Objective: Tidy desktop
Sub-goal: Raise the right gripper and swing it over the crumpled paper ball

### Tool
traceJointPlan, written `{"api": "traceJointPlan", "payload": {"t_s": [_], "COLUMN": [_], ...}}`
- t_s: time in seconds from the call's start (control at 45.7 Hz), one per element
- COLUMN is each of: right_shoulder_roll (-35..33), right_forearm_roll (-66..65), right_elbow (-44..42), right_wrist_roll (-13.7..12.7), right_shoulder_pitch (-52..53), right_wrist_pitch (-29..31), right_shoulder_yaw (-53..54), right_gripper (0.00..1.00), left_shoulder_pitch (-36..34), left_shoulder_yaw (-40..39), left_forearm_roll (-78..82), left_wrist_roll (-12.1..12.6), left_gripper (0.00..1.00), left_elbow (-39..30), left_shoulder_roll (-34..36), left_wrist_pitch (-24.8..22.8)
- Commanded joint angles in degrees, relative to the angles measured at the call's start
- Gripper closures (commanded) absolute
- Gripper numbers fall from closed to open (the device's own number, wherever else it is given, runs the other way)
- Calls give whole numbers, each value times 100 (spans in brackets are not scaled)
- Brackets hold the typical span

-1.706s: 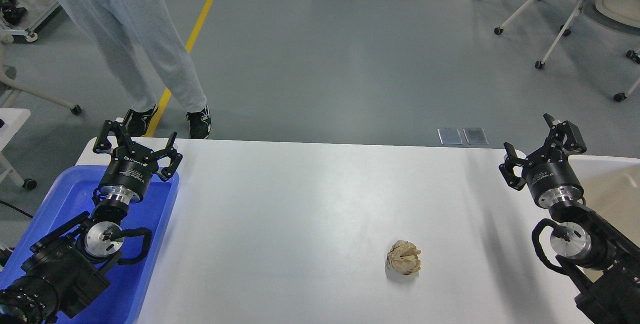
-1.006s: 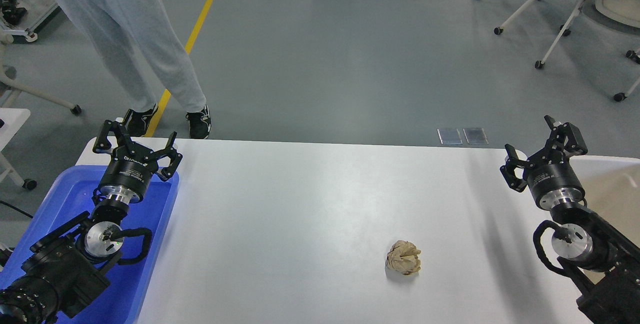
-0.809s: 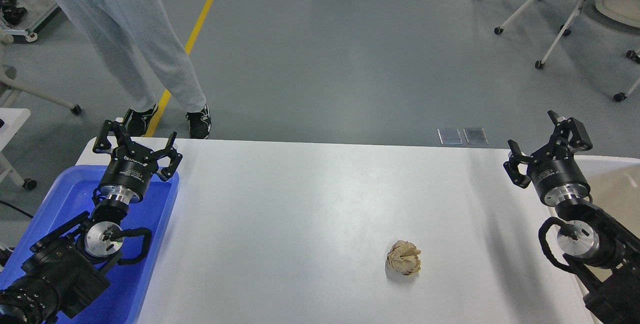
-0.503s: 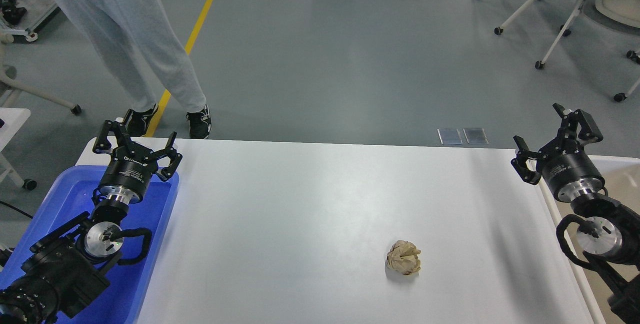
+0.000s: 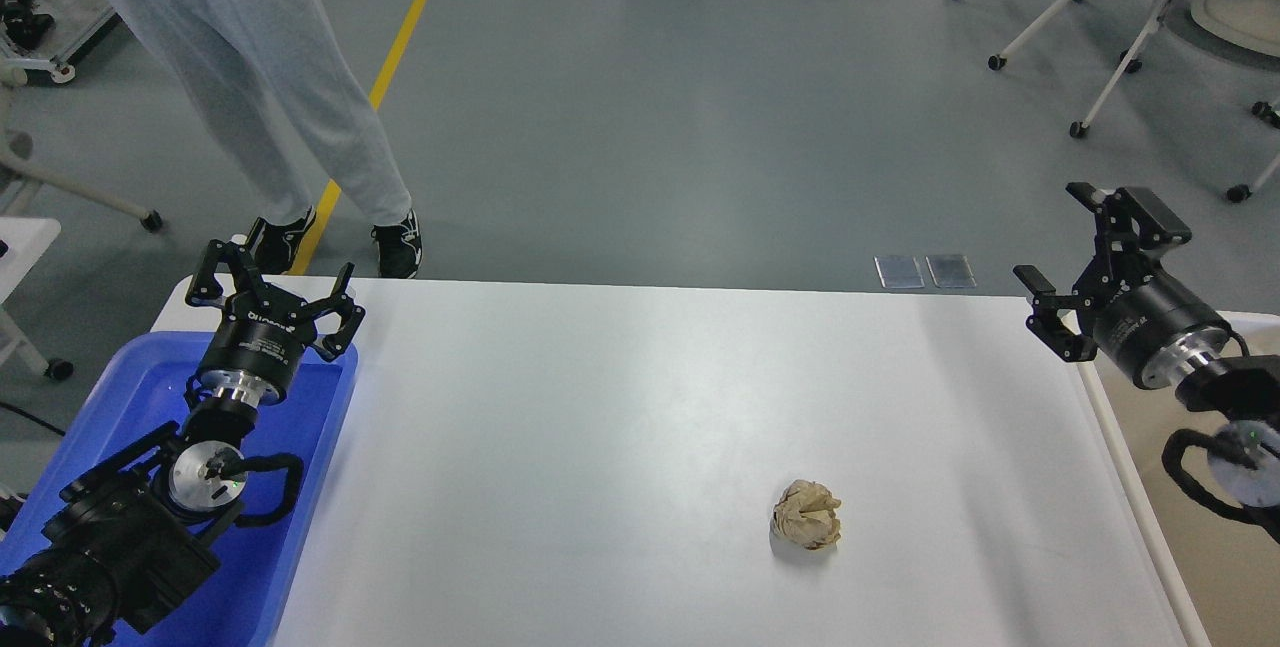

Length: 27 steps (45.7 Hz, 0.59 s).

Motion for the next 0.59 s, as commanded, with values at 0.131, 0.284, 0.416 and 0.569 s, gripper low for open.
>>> {"api": "traceJointPlan", "payload": {"t_s": [0.131,0.284,0.416,0.569], "right_shoulder_roll": [-614,-605,-622,-508], "right_forearm_roll": [-1628,-1874,-2137,-2603], "right_elbow": [523,523,532,664], "right_wrist_roll": [-209,-226,-218,-209], "right_shoulder_pitch": [1049,2217,3228,4503], "right_wrist_pitch": [-17,-26,27,45], "right_shoulder_yaw": [-1846,-3286,-4367,-5879], "right_gripper": [0,0,0,0], "left_shoulder_pitch": [-6,-6,-6,-6], "left_shoulder_yaw": [0,0,0,0], "left_forearm_roll": [0,0,0,0], "left_wrist_roll": [0,0,0,0], "left_gripper": [0,0,0,0], "left_elbow": [0,0,0,0], "left_shoulder_roll": [0,0,0,0], "left_wrist_pitch": [1,1,1,1]}}
